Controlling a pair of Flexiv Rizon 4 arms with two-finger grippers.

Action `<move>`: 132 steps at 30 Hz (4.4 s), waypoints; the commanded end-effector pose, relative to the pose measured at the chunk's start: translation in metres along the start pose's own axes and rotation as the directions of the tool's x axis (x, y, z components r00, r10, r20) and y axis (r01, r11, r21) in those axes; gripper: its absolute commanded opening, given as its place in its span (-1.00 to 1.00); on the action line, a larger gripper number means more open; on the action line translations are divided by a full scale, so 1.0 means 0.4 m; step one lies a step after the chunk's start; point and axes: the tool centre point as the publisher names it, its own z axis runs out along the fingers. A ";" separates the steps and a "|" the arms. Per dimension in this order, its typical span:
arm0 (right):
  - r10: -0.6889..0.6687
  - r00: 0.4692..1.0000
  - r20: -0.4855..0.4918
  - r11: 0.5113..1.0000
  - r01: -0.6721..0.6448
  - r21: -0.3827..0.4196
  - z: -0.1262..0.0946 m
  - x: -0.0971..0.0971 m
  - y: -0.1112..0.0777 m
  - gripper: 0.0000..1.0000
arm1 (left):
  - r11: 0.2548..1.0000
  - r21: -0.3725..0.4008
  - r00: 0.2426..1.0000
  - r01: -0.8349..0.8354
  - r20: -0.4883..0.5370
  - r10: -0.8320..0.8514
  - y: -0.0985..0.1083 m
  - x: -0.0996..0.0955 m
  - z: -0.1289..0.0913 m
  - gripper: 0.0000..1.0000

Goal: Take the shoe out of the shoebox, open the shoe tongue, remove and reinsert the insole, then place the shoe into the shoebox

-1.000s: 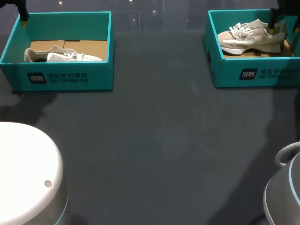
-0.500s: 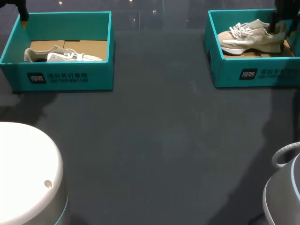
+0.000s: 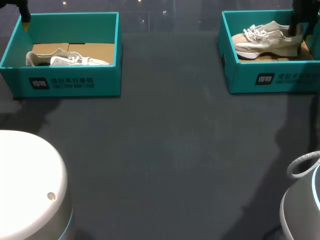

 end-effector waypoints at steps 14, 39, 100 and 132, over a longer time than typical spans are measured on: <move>0.021 1.000 0.021 0.999 -0.022 0.048 -0.019 -0.013 0.022 -0.94 | 1.000 -0.002 1.000 0.000 -0.001 0.000 -0.002 0.000 0.000 1.00; 0.048 0.988 0.148 0.999 -0.047 -0.009 -0.153 -0.085 0.006 -1.00 | 1.000 -0.002 1.000 0.000 -0.001 0.000 -0.002 0.000 0.000 1.00; 0.087 0.973 0.212 0.987 -0.055 -0.153 -0.804 0.093 -0.297 -1.00 | 1.000 -0.002 1.000 0.000 -0.001 0.000 -0.002 0.000 0.000 1.00; 0.152 0.953 0.261 0.950 -0.068 -0.304 -0.804 0.558 -0.827 -1.00 | 1.000 -0.002 1.000 0.000 -0.001 0.000 -0.002 0.000 0.000 1.00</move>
